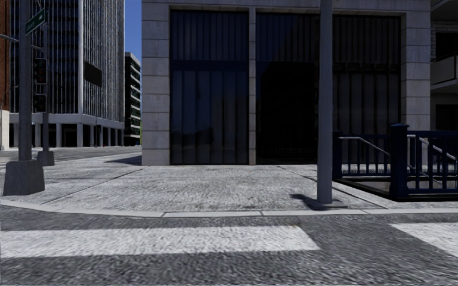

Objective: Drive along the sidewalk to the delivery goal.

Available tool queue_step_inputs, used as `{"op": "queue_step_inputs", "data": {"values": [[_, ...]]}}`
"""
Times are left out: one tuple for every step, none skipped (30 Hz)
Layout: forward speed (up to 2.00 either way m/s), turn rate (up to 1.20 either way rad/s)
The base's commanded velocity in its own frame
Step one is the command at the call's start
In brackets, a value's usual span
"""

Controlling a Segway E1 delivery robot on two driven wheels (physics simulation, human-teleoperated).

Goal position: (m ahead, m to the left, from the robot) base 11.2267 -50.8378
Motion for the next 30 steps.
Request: {"op": "queue_step_inputs", "data": {"values": [[2.00, 0.00], [2.00, 0.00], [2.00, 0.00], [2.00, 0.00], [2.00, 0.00], [2.00, 0.00], [2.00, 0.00], [2.00, 0.00], [2.00, 0.00], [2.00, 0.00], [2.00, 0.00], [2.00, 0.00], [2.00, 0.00], [2.00, 0.00], [2.00, 0.00], [2.00, 0.00], [2.00, 0.00], [2.00, 0.00], [1.92, 0.00], [1.84, 0.00], [1.84, 0.00], [1.72, 0.00], [1.67, 0.00], [1.65, 0.00], [1.65, 0.00], [1.65, 0.00], [1.65, 0.00], [1.65, 0.00], [1.65, 0.00], [1.65, 0.00]]}}
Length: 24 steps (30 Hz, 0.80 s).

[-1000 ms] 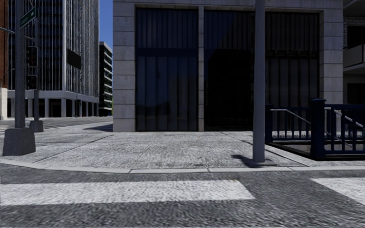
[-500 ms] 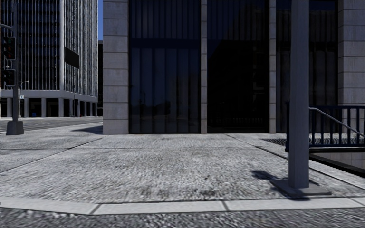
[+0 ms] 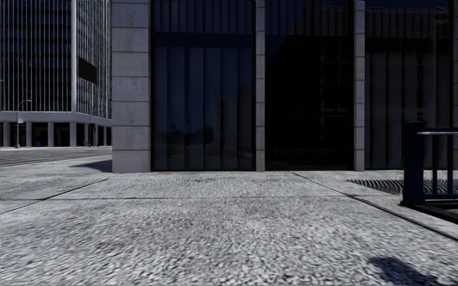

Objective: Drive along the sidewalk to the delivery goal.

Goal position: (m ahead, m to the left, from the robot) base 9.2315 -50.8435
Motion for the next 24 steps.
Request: {"op": "queue_step_inputs", "data": {"values": [[1.65, 0.00], [1.65, 0.00], [1.65, 0.00], [1.65, 0.00], [1.62, 0.00], [1.50, 0.00], [1.36, 0.00], [1.30, 0.00], [1.29, 0.00], [1.29, 0.00], [1.29, 0.00], [1.29, 0.00], [1.29, 0.00], [1.29, 0.00], [1.29, 0.00], [1.29, 0.00], [1.29, 0.00], [1.29, 0.00], [1.29, 0.00], [1.30, 0.00], [1.30, 0.00], [1.30, 0.00], [1.30, 0.00], [1.30, 0.00]]}}
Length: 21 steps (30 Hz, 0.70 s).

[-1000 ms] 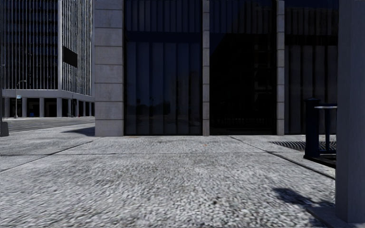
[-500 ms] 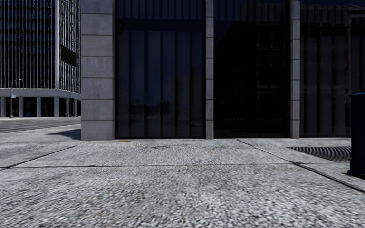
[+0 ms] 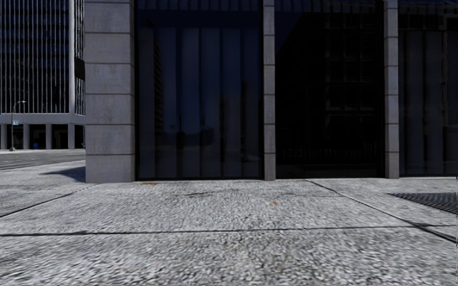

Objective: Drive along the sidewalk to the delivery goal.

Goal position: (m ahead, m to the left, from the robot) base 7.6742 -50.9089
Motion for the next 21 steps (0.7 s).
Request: {"op": "queue_step_inputs", "data": {"values": [[1.30, 0.00], [1.30, 0.00], [1.30, 0.00], [1.30, 0.00], [1.30, 0.00], [1.30, 0.00], [1.31, 0.00], [1.31, 0.00], [1.31, 0.00], [1.31, 0.00], [1.31, 0.00], [1.31, 0.00], [1.31, 0.00], [1.31, -0.11], [1.31, -0.23], [1.31, -0.28], [1.31, -0.37], [1.31, -0.48], [1.31, -0.52], [1.31, -0.52], [1.31, -0.53]]}}
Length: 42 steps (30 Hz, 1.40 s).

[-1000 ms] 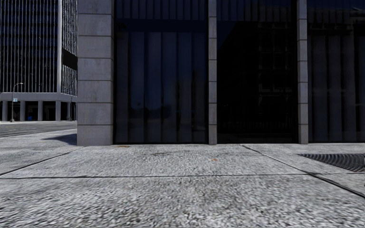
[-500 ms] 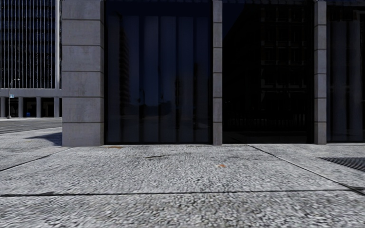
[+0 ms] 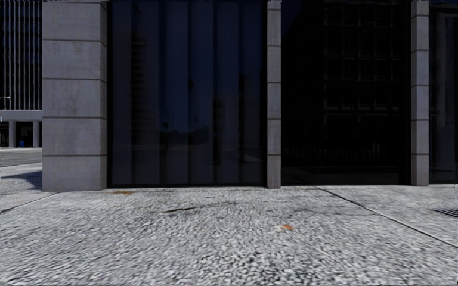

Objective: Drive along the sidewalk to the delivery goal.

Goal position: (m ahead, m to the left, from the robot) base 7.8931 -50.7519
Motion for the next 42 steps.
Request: {"op": "queue_step_inputs", "data": {"values": [[1.31, -0.53], [1.31, -0.53], [1.31, -0.53], [1.31, -0.53], [1.31, -0.53], [1.32, -0.53], [1.32, -0.53], [1.32, -0.53], [1.32, -0.53], [1.33, -0.53], [1.33, -0.53], [1.33, -0.53], [1.33, -0.53], [1.33, -0.53], [1.45, -0.53], [1.46, -0.53], [1.46, -0.53], [1.46, -0.53], [1.47, -0.53], [1.47, -0.53], [1.47, -0.53], [1.47, -0.53], [1.47, -0.53], [1.47, -0.53], [1.47, -0.53], [1.47, -0.53], [1.47, -0.53], [1.47, -0.53], [1.47, -0.53], [1.47, -0.53], [1.47, -0.53], [1.47, -0.53], [1.48, -0.53], [1.48, -0.53], [1.48, -0.53], [1.48, -0.53], [1.48, -0.53], [1.48, -0.53], [1.48, -0.54], [1.48, -0.54], [1.48, -0.55], [1.48, -0.56]]}}
